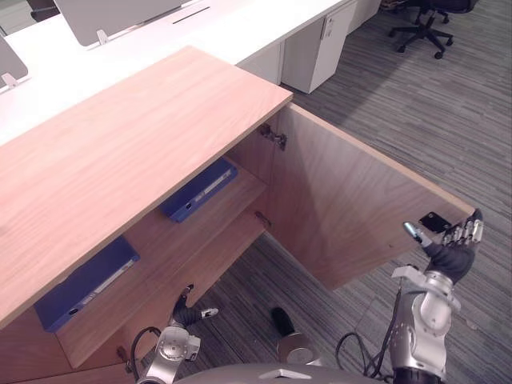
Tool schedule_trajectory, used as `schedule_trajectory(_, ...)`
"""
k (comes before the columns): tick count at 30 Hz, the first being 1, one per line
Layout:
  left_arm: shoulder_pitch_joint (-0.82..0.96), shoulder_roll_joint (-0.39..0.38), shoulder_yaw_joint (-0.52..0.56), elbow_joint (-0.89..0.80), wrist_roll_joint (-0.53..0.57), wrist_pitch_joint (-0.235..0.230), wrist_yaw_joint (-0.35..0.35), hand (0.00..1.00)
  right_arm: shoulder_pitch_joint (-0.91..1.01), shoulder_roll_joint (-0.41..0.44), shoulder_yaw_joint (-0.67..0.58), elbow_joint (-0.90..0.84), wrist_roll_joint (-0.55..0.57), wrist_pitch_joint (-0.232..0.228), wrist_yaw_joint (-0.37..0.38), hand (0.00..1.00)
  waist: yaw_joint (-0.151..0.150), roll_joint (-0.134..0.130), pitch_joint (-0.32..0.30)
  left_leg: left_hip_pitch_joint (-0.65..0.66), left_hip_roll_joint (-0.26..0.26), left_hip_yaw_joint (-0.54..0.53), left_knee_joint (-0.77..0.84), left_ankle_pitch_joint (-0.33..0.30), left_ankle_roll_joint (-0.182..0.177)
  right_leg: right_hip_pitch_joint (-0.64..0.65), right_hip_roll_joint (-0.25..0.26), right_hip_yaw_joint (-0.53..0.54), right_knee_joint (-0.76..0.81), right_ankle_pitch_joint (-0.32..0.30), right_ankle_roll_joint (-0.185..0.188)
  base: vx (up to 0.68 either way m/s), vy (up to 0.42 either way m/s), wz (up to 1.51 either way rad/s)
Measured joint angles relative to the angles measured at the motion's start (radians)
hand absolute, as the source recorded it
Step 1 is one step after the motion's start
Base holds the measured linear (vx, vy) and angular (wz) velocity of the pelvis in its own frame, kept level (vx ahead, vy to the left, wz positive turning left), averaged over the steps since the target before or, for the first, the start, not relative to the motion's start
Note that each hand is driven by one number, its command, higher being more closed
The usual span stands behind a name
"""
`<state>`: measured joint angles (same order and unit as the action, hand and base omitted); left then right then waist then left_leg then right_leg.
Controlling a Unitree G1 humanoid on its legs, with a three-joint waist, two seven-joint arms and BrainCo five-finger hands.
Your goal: Walk over to the cabinet, pick up the folder, carry it to the office cabinet, place the folder inside the office cabinet, then close the office cabinet door
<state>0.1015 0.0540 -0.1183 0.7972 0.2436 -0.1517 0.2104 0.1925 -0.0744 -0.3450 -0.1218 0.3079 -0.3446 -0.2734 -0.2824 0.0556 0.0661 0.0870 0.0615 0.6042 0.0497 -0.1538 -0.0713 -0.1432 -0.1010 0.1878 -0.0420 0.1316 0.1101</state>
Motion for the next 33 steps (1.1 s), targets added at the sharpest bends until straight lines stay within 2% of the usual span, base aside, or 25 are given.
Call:
schedule_trajectory(6,0.019,-0.004,-0.012,0.000,0.018,0.006,0.003,0.00,0.174,0.065,0.157,-0.106,0.000,-0.024,0.012,0.00,0.003,-0.020,-0.011,0.022,0.005,0.006,-0.032,0.016,-0.019,-0.004,0.021,0.021,0.011,-0.001,-0.001,-0.10,-0.083,-0.15)
schedule_trajectory(14,0.040,0.003,-0.073,-0.001,0.046,0.011,0.002,0.00,0.404,0.086,0.344,-0.178,0.000,-0.022,0.059,0.00,0.003,-0.083,-0.043,0.039,0.013,0.005,-0.055,0.043,-0.019,0.002,0.036,0.020,0.023,-0.004,-0.005,-0.06,-0.064,-0.01)
schedule_trajectory(18,0.051,0.011,-0.100,-0.003,0.047,0.011,0.000,0.00,0.459,0.093,0.391,-0.180,0.000,-0.019,0.092,0.00,0.004,-0.103,-0.054,0.046,0.013,0.003,-0.057,0.043,-0.021,0.007,0.036,0.020,0.029,-0.004,-0.005,-0.05,-0.034,0.01)
schedule_trajectory(22,0.028,0.061,-0.099,0.033,0.075,0.010,-0.013,0.00,0.495,0.092,0.443,-0.179,-0.004,0.017,0.104,0.00,0.004,-0.134,-0.053,0.074,0.014,0.004,-0.073,0.049,-0.024,0.020,0.045,0.022,0.045,-0.011,-0.006,-0.06,-0.042,-0.01)
schedule_trajectory(27,0.008,0.104,-0.101,0.083,0.076,0.011,-0.016,0.00,0.547,0.089,0.497,-0.177,-0.003,0.050,0.172,0.00,0.003,-0.179,-0.070,0.109,0.010,0.012,-0.135,0.089,-0.037,0.018,0.061,0.023,0.064,-0.030,-0.016,-0.04,-0.047,-0.03)
schedule_trajectory(33,-0.004,0.112,-0.103,0.127,0.077,0.011,-0.031,0.00,0.580,0.054,0.551,-0.177,0.000,0.092,0.246,0.00,0.001,-0.216,-0.078,0.129,0.011,0.018,-0.135,0.084,-0.039,0.036,0.063,0.022,0.064,-0.029,-0.015,-0.01,-0.025,-0.03)
